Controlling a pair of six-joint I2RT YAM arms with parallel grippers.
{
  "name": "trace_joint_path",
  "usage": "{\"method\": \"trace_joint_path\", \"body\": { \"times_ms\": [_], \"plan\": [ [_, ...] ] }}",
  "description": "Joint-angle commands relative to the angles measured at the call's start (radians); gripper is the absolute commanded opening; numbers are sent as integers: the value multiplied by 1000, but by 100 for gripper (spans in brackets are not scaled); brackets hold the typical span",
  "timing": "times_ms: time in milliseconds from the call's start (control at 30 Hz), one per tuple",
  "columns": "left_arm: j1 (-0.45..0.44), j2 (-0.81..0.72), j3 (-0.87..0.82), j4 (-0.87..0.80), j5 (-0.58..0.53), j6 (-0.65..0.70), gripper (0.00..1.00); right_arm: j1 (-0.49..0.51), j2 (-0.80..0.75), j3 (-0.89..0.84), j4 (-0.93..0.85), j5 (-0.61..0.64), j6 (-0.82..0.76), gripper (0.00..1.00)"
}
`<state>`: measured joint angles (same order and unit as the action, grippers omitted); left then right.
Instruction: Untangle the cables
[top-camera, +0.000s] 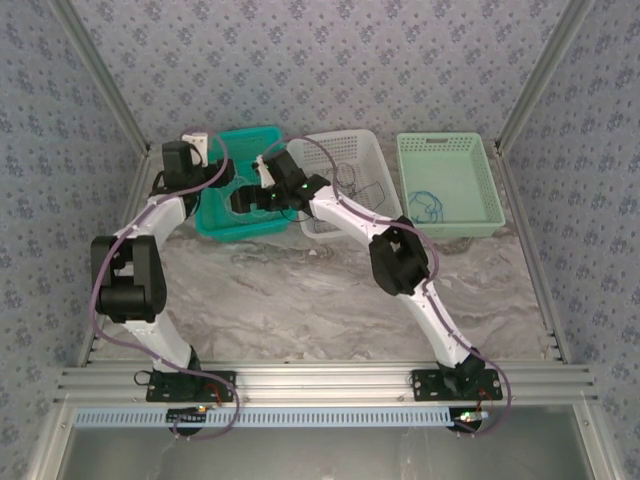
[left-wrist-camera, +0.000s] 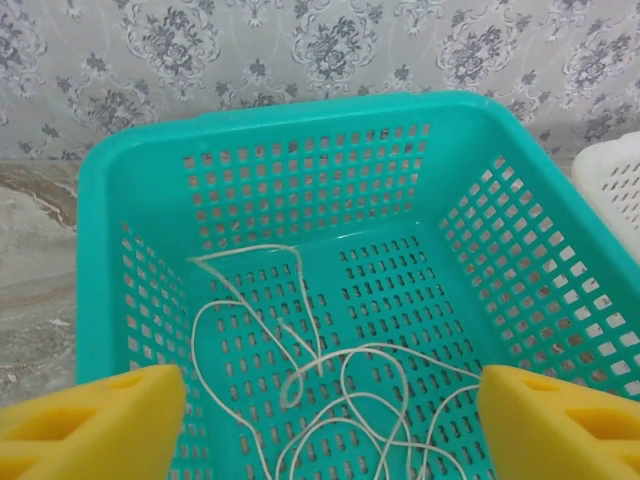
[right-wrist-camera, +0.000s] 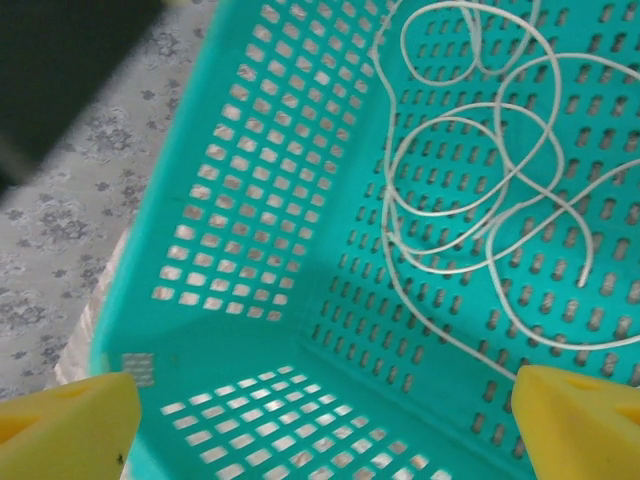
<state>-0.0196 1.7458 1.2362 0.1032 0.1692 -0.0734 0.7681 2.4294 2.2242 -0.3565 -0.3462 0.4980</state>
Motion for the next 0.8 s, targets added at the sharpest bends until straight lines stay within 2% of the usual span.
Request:
{"method": "trace_joint_path", "body": {
  "times_ms": [0, 67, 133, 233, 333, 433, 533, 667, 767],
  "plan": [
    [0, -65, 29, -17, -10, -47, 85, 22, -119, 8, -3, 26, 9, 97],
    [0, -93, 13, 4, -3, -80, 96, 28, -154, -3, 24, 18, 20, 97],
    [-3, -129, -2, 19, -6, -104, 99, 31, -186, 0, 20, 13, 15, 97],
    [-11, -200, -21, 4, -55, -140, 100, 32, -263, -38, -10, 33, -41, 96],
    [-24, -291, -81, 16, -99, -193, 99, 27, -401, -190, -30, 164, -157, 97],
    [-73, -378, -139, -24, -189, -161, 99, 13, -608, -469, 38, 366, -299, 100],
    [-110, -440, -219, -55, -278, -109, 100, -51, -843, -845, 193, 523, -401, 100],
    [-112, -520, -363, -58, -345, -96, 99, -263, -1106, -1298, 369, 604, -494, 100],
    [-114, -579, -489, 11, -391, -77, 99, -448, -1244, -1570, 531, 573, -561, 100]
  ]
}}
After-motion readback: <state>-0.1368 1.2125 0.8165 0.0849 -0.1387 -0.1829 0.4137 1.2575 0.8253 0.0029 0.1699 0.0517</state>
